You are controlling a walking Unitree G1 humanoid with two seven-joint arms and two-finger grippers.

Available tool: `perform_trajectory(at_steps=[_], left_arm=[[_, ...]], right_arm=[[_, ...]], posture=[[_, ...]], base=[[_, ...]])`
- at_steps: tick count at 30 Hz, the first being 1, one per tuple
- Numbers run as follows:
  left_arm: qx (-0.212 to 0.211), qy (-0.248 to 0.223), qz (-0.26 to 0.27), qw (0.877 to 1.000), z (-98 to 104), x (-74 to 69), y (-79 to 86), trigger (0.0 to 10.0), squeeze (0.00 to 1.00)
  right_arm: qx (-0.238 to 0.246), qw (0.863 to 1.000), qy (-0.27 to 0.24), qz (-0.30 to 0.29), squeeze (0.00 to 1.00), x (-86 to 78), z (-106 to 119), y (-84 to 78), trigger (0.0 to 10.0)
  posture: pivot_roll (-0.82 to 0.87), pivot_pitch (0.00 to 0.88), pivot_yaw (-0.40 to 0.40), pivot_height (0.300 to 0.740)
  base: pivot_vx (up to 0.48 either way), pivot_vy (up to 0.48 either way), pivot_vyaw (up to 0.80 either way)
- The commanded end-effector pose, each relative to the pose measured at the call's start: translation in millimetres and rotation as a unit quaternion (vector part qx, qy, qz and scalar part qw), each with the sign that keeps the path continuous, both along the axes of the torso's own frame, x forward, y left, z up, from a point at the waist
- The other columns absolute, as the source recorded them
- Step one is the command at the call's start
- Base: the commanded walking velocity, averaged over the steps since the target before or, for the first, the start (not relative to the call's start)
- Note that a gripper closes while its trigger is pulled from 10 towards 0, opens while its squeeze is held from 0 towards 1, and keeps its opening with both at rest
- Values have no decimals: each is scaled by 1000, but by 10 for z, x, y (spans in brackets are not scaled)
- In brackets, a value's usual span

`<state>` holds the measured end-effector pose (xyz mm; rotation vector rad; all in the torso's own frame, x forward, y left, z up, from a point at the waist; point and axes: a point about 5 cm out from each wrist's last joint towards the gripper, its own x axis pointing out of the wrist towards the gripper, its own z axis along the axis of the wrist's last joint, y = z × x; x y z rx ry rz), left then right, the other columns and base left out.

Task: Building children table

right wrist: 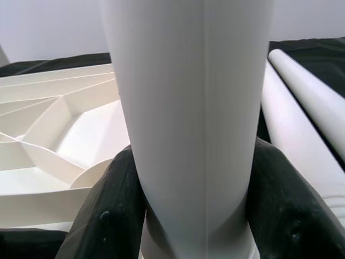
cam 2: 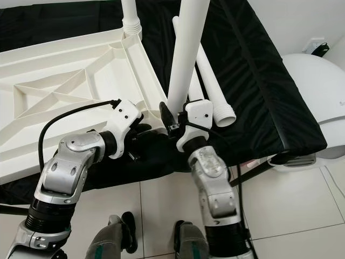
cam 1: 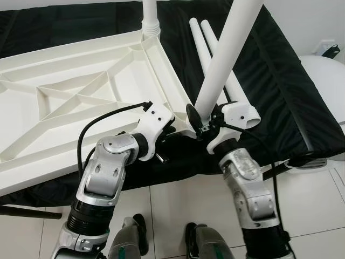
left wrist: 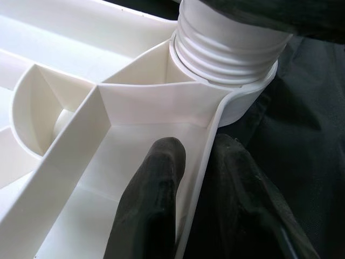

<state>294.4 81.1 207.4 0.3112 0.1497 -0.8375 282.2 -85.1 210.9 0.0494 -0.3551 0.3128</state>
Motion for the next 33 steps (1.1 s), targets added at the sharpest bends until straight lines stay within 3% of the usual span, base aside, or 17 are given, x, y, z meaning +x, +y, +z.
perform_trajectory(at_steps=[1, 3, 10, 11, 12, 13, 15, 16, 23, 25, 27, 28, 30, 33], left_arm=[[-8, -2, 40, 999, -40, -3, 9, 10000, 0], [-9, -2, 42, 999, -34, -2, 15, 10000, 0], [-7, -3, 47, 999, -32, -4, 39, 10000, 0], [-7, -3, 48, 999, -31, -1, 41, 10000, 0], [-7, -3, 48, 999, -31, -1, 41, 10000, 0], [-7, -3, 49, 999, -29, 0, 42, 10000, 0], [-7, -3, 50, 999, -27, 1, 43, 10000, 0], [-8, -3, 50, 999, -27, 0, 44, 10000, 0], [-9, -2, 51, 999, -31, -3, 45, 10000, 0], [-10, -2, 51, 999, -30, 3, 41, 10000, 0], [-10, -2, 51, 999, -30, 3, 41, 10000, 0], [-11, -2, 51, 999, -26, 9, 36, 10000, 0], [-11, -2, 51, 999, -26, 9, 36, 10000, 0], [-12, -3, 51, 999, -21, 15, 36, 10000, 0]], right_arm=[[8, 999, 36, -6, 0, -5, -139, 41, 0], [12, 999, 42, -16, 0, -35, -158, 109, 0], [23, 998, 49, -36, 0, -36, -165, 94, 0], [26, 998, 48, -33, 0, -40, -158, 112, 6510], [26, 998, 48, -33, 0, -40, -158, 112, 6510], [30, 998, 46, -25, 0, -41, -147, 121, 10000], [33, 998, 45, -19, 0, -41, -139, 127, 10000], [32, 998, 42, -16, 1000, -39, -127, 119, 10000], [25, 999, 25, 22, 1000, -3, -61, 18, 10000], [-2, 997, 10, 70, 1000, 63, -9, -107, 10000], [-2, 997, 10, 70, 1000, 63, -9, -107, 10000], [-38, 992, -1, 121, 1000, 146, 48, -242, 10000], [-38, 992, -1, 121, 1000, 146, 48, -242, 10000], [-62, 984, 4, 165, 1000, 267, 97, -404, 10000]], posture=[[-20, 215, -39, 740], [-12, 218, -39, 740], [-11, 222, -39, 740], [-10, 224, -39, 740], [-10, 224, -39, 740], [-11, 226, -39, 740], [-11, 226, -39, 740], [-12, 228, -39, 740], [-16, 230, -41, 740], [-20, 230, -42, 740], [-20, 230, -42, 740], [-23, 229, -41, 740], [-23, 229, -41, 740], [-22, 227, -40, 740]], base=[[0, 0, 0], [0, 0, 0], [0, 0, 0], [0, 0, 0], [0, 0, 0], [0, 0, 0], [0, 0, 0], [0, 0, 0], [0, 0, 0], [0, 0, 0], [0, 0, 0], [0, 0, 0], [0, 0, 0], [0, 0, 0]])
